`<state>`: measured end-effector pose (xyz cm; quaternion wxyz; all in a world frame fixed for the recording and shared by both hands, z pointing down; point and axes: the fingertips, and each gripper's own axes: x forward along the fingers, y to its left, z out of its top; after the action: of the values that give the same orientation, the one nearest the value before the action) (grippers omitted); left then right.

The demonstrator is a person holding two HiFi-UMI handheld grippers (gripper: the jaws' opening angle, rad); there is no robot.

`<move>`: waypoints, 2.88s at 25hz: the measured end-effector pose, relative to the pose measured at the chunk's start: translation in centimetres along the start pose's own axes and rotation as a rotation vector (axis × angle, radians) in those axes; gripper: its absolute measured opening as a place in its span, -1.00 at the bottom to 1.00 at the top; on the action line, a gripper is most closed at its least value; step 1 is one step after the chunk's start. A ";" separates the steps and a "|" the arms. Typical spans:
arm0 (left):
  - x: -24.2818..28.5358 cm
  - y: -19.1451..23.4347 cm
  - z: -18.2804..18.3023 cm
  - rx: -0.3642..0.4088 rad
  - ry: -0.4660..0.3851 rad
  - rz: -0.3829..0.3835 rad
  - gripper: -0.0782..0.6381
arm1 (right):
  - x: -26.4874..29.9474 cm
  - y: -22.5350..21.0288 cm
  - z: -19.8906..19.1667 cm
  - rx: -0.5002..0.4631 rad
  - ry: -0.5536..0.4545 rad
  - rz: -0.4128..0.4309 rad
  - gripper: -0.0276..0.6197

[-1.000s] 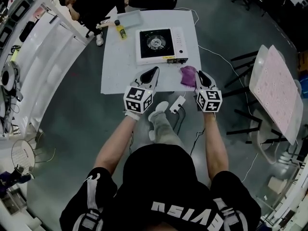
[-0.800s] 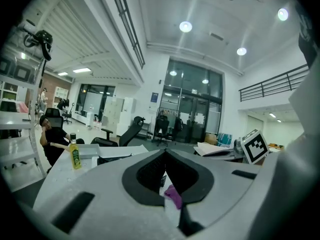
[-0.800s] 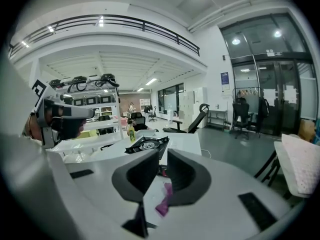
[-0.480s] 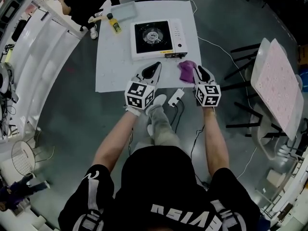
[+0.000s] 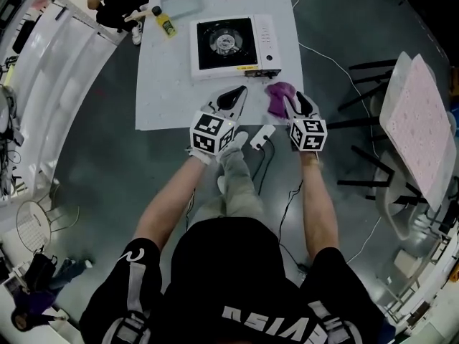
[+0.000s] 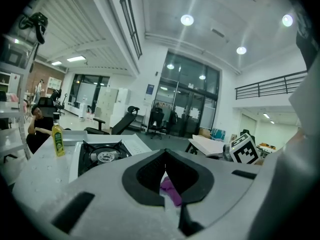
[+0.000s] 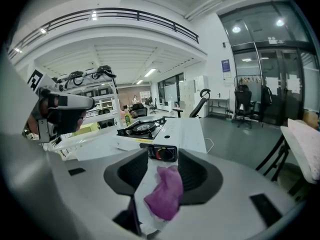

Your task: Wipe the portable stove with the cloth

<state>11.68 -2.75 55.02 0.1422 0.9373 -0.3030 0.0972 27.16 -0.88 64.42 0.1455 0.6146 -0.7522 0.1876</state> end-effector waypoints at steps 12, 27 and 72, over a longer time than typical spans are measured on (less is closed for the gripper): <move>3.3 0.1 -3.4 -0.021 0.039 -0.013 -0.76 | 4.3 -1.6 -6.8 -0.014 0.108 0.024 -0.21; 3.9 1.5 -5.4 -0.068 0.057 0.013 -0.76 | 7.8 -3.1 -11.7 -0.055 0.280 -0.002 -0.34; -11.4 -1.4 6.1 -0.017 -0.125 0.094 -0.76 | -9.6 5.8 8.1 0.001 -0.040 0.004 -0.60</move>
<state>4.01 2.49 45.92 0.1262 0.9250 -0.3558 0.0425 23.54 4.70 52.30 0.1297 0.6169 -0.7561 0.1760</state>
